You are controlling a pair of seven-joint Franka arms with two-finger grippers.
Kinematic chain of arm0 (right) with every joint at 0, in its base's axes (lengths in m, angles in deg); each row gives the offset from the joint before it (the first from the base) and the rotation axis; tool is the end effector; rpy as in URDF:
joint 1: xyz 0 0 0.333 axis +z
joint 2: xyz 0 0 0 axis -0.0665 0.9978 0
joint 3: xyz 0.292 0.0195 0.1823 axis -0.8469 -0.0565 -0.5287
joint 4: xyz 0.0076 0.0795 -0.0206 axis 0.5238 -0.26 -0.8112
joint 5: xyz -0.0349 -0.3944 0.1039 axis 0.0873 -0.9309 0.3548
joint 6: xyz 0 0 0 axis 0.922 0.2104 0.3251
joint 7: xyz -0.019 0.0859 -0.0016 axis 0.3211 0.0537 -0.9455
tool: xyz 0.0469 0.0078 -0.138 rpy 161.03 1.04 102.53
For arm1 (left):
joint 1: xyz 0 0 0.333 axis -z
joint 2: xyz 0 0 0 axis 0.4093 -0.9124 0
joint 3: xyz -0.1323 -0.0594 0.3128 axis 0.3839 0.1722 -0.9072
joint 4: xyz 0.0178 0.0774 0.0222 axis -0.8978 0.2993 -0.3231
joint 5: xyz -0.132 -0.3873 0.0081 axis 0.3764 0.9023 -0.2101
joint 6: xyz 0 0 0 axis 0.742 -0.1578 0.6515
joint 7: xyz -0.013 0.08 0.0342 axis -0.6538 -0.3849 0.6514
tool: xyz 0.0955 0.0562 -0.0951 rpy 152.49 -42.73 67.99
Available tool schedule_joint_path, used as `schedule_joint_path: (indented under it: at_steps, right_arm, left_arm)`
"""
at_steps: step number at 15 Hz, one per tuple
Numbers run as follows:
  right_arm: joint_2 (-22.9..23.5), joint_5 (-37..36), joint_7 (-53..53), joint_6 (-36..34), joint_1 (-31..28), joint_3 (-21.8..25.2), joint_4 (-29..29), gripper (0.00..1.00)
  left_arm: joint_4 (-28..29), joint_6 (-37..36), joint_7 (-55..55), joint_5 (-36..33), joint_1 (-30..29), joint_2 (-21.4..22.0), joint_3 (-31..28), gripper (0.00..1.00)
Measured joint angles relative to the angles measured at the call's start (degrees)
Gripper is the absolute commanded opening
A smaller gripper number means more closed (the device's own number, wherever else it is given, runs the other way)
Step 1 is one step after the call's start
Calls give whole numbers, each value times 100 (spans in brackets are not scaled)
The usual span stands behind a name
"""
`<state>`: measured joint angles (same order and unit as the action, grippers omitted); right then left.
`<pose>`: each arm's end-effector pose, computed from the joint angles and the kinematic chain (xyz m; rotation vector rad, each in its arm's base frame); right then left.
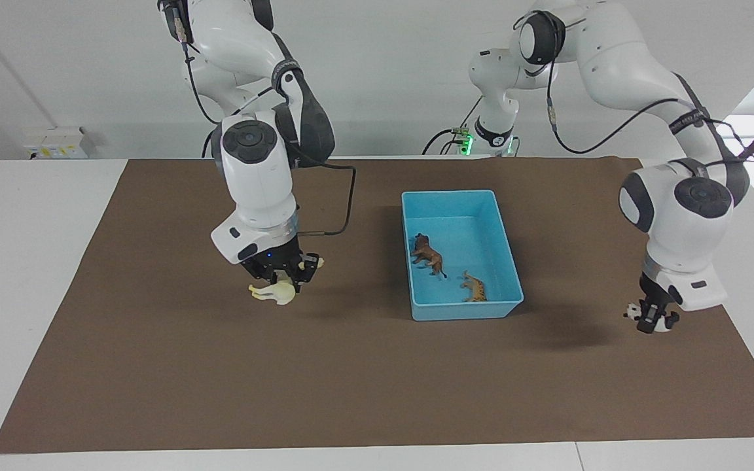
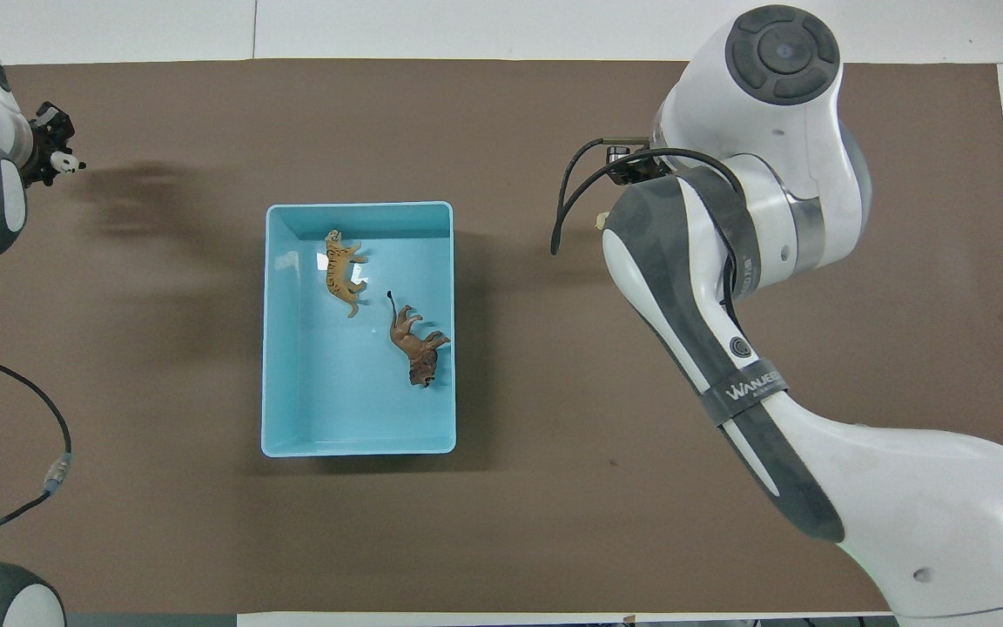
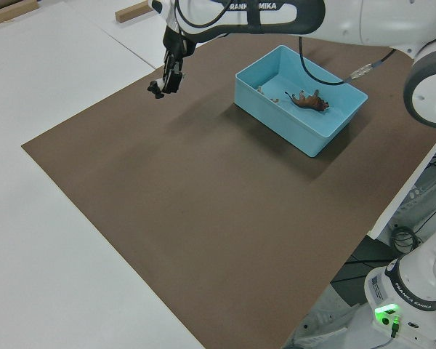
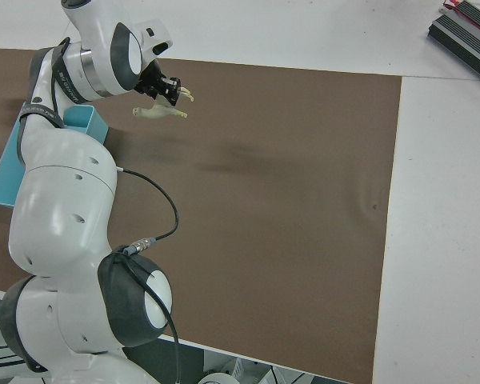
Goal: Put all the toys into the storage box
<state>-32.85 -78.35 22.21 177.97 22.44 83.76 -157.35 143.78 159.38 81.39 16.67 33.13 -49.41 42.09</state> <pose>0.6946 0.2189 0.4536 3.1192 -0.1693 0.1436 0.7336 -0.0177 0.4416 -2.8232 -1.1616 -0.3113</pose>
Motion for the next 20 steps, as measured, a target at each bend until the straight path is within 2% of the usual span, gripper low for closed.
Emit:
schedule_joint_path:
  at_steps: [3, 6, 7, 9, 11, 14, 17, 20]
  right_arm:
    - [-8, 0, -1, -1, 5, -2, 0, 0]
    - [-8, 0, -1, -1, 5, -2, 0, 0]
    - [-8, 0, -1, -1, 5, -2, 0, 0]
    - [-8, 0, -1, -1, 5, -3, 0, 0]
    - [-8, 0, -1, -1, 5, -3, 0, 0]
    - [-8, 1, -1, -1, 6, -9, 3, 0]
    - [-9, 290, -1, 28, 27, -47, 190, 0]
    - [45, 986, 65, 321, 184, -112, 552, 0]
  left_arm:
    - [434, -633, -1, 585, 280, 839, 318, 0]
    - [1472, -373, 355, 780, 1057, 1359, 378, 0]
    - [1931, 43, 672, 788, 1408, 1485, 388, 14]
    - [2652, 761, 1193, 788, 1945, 1654, 401, 100]
    - [2962, 997, 1340, 789, 2142, 1760, 399, 100]
    - [2881, 795, 1228, 785, 2069, 1976, 245, 100]
    - [2146, -571, 138, 770, 1517, 2340, 167, 100]
    - [1380, -2185, -2070, 728, 610, 2689, 125, 100]
